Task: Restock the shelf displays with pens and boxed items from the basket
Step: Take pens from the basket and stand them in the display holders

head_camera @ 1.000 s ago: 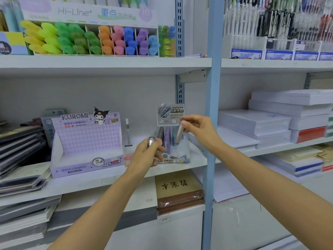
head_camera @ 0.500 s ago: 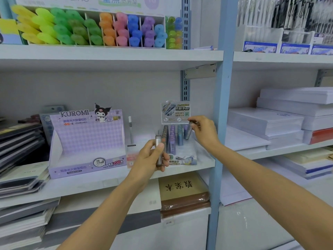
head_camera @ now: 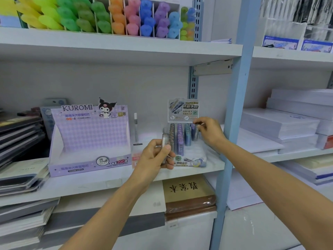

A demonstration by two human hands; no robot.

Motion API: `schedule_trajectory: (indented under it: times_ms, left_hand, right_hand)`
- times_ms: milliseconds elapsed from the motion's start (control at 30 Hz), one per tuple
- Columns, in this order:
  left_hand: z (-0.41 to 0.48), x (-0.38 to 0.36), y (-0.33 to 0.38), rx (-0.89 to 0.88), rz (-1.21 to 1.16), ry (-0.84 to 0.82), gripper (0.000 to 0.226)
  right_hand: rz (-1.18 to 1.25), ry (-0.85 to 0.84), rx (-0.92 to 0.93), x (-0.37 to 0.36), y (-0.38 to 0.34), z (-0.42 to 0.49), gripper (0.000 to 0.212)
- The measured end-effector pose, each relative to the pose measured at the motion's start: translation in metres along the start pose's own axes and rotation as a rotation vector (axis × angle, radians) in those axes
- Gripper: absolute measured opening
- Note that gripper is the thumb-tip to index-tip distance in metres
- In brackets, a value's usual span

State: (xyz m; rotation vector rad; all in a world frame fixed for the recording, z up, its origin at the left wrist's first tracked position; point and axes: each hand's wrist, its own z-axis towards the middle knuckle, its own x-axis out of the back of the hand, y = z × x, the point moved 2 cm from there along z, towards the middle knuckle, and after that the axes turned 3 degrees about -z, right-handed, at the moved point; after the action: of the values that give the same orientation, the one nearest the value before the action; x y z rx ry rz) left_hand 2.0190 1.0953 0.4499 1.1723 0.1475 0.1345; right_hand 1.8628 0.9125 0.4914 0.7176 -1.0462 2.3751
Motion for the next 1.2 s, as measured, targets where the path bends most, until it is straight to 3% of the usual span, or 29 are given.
schedule_trajectory:
  times_ms: [200,433,567,633,733,833,933,1033,1100,1200]
  left_hand:
    - [0.000,0.000,0.000,0.002,-0.033,-0.001,0.019]
    - [-0.003,-0.001,0.004,0.022,-0.041,0.011,0.020]
    - [-0.004,-0.005,0.006,0.018,-0.018,0.007,0.019]
    - [-0.004,-0.010,0.007,0.018,-0.015,0.000,0.020]
    - [-0.006,-0.019,0.009,0.004,-0.023,-0.028,0.018]
    - [-0.008,-0.024,0.010,-0.007,0.002,-0.033,0.018]
    - [-0.009,-0.023,0.008,-0.065,0.218,0.039,0.024]
    - [-0.014,-0.017,0.004,-0.240,0.673,0.075,0.034]
    - [-0.018,-0.016,0.001,-0.358,0.893,0.011,0.036]
    - [-0.022,-0.018,-0.010,-0.401,1.135,-0.139,0.045]
  right_hand:
    - [0.055,0.055,-0.005,-0.008,0.004,-0.005,0.015]
    - [-0.041,-0.005,0.017,-0.002,-0.002,-0.014,0.018]
    - [0.199,0.062,0.156,0.018,-0.036,-0.035,0.017]
    - [0.328,-0.046,0.201,0.024,-0.053,-0.047,0.018]
    - [0.475,-0.340,0.238,0.023,-0.071,-0.064,0.022]
    - [0.548,-0.426,0.255,0.024,-0.074,-0.071,0.019]
    - [0.603,-0.305,0.195,0.032,-0.067,-0.065,0.017]
    - [0.491,-0.009,0.069,0.040,-0.047,-0.050,0.013]
    - [0.338,0.113,0.010,0.038,-0.034,-0.044,0.011]
    - [0.179,0.160,-0.024,0.028,-0.019,-0.041,0.008]
